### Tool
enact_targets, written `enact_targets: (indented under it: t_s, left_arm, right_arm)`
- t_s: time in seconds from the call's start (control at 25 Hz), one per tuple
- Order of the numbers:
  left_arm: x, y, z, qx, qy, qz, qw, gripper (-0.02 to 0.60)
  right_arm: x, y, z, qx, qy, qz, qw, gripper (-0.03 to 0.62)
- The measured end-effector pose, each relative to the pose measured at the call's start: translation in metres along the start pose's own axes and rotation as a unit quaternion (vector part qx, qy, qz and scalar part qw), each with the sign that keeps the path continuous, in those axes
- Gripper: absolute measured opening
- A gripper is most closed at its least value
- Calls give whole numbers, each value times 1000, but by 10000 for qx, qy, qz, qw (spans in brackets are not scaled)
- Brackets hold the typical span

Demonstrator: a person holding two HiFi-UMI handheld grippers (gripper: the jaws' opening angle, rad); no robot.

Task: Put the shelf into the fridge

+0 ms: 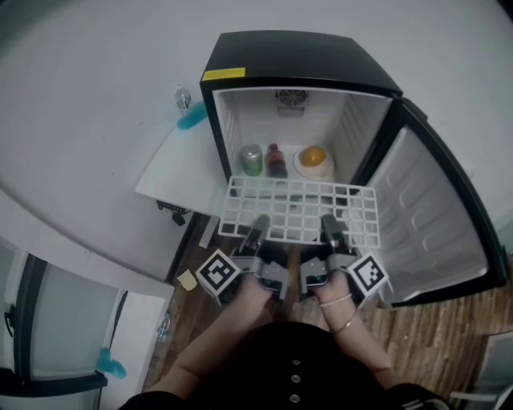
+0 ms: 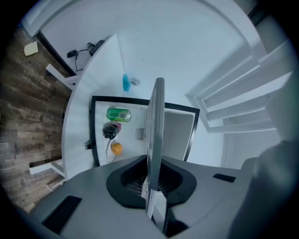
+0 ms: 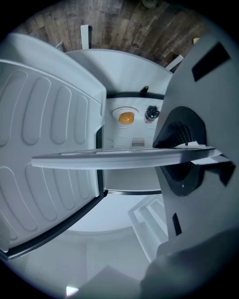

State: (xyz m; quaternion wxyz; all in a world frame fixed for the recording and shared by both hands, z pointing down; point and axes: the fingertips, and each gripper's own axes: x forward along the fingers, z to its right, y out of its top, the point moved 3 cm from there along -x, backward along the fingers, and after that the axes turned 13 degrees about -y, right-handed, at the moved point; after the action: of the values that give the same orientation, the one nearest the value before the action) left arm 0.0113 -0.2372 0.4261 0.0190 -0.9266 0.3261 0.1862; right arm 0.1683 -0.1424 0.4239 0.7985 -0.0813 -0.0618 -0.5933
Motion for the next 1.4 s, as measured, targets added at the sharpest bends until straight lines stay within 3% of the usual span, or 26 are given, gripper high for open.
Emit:
enact_targets:
  t_s: [0.36, 0.52, 0.92, 1.4]
  left_arm:
    - [9, 7, -5, 8, 5, -247, 9997, 35]
    - [21, 26, -13, -103, 97, -176, 9997, 35]
    - [17, 24, -20, -358, 232, -83, 9991, 35]
    - [24, 24, -31, -276, 430, -38, 9987, 35]
  right_arm:
    - [9, -1, 4, 171, 54, 165, 9997, 32]
    - [28, -10, 0, 145, -47, 272, 9995, 32]
    - [30, -8, 6, 102, -205, 232, 9995, 32]
    - [42, 0, 14, 153, -372, 96, 9991, 32]
